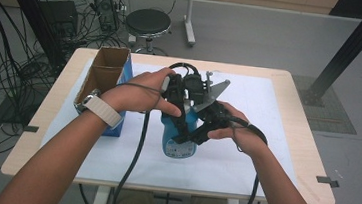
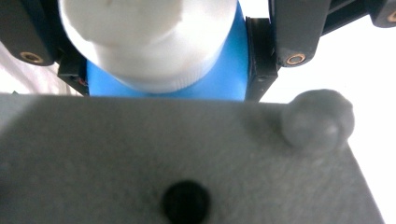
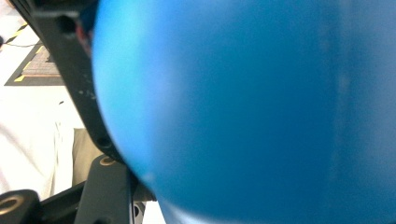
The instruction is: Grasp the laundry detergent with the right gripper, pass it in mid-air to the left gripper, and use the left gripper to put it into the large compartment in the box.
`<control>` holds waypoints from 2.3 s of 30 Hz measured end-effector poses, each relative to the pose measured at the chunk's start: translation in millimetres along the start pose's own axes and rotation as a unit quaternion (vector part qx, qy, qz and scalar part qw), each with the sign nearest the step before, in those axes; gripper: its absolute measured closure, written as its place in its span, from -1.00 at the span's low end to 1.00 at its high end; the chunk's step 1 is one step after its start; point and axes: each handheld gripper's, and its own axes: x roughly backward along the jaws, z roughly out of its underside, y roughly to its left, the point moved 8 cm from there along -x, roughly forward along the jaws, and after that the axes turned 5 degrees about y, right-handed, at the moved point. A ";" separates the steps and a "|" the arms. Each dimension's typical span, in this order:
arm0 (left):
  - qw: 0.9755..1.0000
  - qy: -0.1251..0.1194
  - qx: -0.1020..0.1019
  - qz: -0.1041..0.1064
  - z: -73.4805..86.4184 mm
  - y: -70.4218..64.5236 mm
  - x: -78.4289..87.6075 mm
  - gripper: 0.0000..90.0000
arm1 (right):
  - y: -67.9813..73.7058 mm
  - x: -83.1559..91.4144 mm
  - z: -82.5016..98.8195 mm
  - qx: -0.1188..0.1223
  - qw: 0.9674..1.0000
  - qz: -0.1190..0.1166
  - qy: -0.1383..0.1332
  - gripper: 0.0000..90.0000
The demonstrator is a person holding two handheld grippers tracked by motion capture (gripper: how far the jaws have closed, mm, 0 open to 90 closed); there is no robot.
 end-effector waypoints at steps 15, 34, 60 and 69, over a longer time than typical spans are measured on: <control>0.999 0.015 0.030 -0.017 7.6 5.0 6.1 -0.17 | -11.9 21.4 53.2 -0.072 0.994 0.011 0.076 -0.65; 0.986 0.018 0.147 -0.072 13.3 26.9 25.3 -0.17 | -27.4 101.7 98.3 -0.117 0.969 0.116 0.184 -0.80; 0.950 0.026 0.294 -0.097 34.4 46.8 60.7 -0.17 | -21.6 136.9 147.4 -0.145 0.941 0.140 0.272 -0.77; 0.925 0.029 0.362 -0.112 49.7 58.2 89.3 -0.17 | -21.6 143.7 156.5 -0.153 0.938 0.140 0.277 -0.77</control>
